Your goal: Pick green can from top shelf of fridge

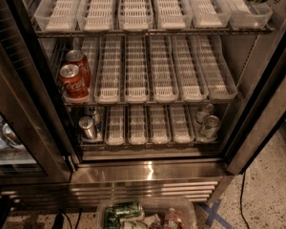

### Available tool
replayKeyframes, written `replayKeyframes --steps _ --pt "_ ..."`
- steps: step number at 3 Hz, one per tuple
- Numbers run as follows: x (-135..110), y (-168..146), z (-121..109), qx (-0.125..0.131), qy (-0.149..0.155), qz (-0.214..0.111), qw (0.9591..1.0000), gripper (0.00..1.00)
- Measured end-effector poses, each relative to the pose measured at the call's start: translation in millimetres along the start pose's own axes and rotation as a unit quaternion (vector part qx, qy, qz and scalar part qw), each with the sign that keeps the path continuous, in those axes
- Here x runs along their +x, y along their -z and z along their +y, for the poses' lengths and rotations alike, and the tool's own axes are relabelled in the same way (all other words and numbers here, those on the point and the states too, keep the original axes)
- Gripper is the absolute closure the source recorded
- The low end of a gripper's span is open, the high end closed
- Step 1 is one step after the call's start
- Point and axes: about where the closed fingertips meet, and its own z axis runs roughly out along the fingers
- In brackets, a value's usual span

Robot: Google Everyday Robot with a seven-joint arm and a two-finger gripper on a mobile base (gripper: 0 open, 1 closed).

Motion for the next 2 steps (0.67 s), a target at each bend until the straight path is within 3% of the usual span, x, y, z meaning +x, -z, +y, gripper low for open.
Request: replayKeyframes --steps 1,2 --pt "-2 3 4 -0.006 0.002 0.002 1.0000 1.00" --pt "9 18 19 -0.041 0.008 0.027 0.9988 1.00"
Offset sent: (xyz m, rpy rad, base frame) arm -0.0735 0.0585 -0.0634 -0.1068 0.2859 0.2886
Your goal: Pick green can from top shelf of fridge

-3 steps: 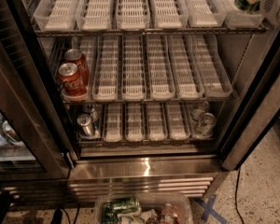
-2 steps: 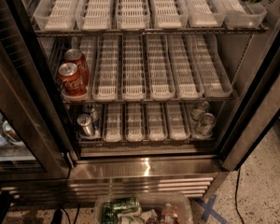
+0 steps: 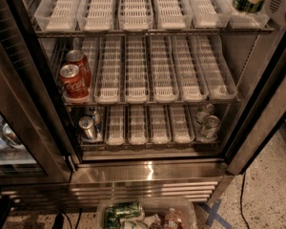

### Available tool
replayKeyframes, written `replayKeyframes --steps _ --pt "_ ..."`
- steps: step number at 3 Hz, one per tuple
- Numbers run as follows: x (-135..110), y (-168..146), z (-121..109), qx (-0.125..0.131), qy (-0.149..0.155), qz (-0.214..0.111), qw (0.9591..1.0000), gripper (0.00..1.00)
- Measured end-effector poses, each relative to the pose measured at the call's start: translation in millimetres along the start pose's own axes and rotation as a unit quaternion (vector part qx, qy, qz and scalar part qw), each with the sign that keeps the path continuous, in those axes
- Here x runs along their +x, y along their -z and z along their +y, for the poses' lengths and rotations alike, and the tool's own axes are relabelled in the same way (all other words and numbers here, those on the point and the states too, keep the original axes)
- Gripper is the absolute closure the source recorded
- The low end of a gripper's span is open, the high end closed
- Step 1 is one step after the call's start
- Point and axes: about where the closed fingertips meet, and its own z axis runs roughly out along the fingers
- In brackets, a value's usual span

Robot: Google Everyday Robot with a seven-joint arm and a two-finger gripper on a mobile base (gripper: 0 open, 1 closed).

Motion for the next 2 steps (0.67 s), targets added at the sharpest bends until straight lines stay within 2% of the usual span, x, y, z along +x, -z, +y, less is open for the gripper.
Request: replayKeyframes --steps 1,2 --pt "20 35 19 -0.053 0.015 0.048 0.9973 1.00" --pt "31 58 25 -0.101 0.021 0.082 0.9913 1.00"
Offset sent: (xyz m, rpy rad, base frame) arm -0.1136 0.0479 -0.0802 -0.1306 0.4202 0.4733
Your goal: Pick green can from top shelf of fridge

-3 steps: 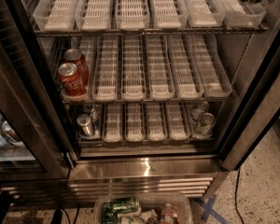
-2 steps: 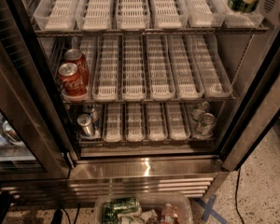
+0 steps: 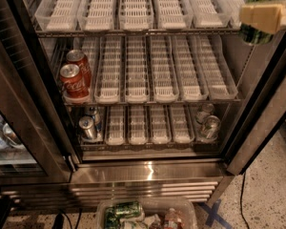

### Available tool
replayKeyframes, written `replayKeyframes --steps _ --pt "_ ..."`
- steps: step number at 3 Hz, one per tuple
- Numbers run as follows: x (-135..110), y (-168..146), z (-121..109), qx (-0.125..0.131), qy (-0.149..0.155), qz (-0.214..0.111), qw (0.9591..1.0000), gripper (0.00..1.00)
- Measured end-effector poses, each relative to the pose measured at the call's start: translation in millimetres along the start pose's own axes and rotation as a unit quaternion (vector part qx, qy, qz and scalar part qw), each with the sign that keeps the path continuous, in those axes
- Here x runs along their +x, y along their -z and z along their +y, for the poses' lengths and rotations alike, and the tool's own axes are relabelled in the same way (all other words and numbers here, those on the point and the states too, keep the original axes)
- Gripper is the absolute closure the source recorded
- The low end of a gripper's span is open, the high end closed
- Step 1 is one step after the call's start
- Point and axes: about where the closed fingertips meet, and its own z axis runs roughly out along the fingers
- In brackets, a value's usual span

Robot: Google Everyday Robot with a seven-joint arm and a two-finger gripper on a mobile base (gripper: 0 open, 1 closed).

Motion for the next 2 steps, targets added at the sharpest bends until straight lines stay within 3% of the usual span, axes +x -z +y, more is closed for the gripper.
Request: replayKeyframes --steps 1,2 --pt "6.5 1.3 21.4 -0.040 0.001 0.015 0.9991 1.00" --pt "6.6 1.3 21.7 -0.040 0.001 0.015 0.9991 1.00"
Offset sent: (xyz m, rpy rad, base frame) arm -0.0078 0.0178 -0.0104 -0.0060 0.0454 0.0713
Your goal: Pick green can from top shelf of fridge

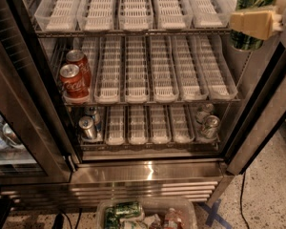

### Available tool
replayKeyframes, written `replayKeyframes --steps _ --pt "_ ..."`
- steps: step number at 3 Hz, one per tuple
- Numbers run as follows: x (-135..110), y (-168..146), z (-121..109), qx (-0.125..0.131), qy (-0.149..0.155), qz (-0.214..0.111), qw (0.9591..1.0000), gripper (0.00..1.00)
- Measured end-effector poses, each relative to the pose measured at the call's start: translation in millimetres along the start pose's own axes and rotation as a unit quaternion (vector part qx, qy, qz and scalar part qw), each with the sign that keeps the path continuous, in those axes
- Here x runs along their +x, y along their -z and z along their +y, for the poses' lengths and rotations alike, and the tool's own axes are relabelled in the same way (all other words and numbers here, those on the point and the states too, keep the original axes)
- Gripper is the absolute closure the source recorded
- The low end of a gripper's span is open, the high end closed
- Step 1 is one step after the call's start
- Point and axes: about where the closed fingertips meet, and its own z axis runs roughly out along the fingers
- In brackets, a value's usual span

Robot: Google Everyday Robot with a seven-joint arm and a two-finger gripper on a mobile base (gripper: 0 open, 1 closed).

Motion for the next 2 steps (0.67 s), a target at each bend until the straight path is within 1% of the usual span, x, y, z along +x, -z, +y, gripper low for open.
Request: replayKeyframes --steps 1,2 --pt "3 0 54 -0.067 0.007 0.001 0.9978 1.00" --pt "22 13 157 -0.184 0.009 0.006 0.9828 1.00"
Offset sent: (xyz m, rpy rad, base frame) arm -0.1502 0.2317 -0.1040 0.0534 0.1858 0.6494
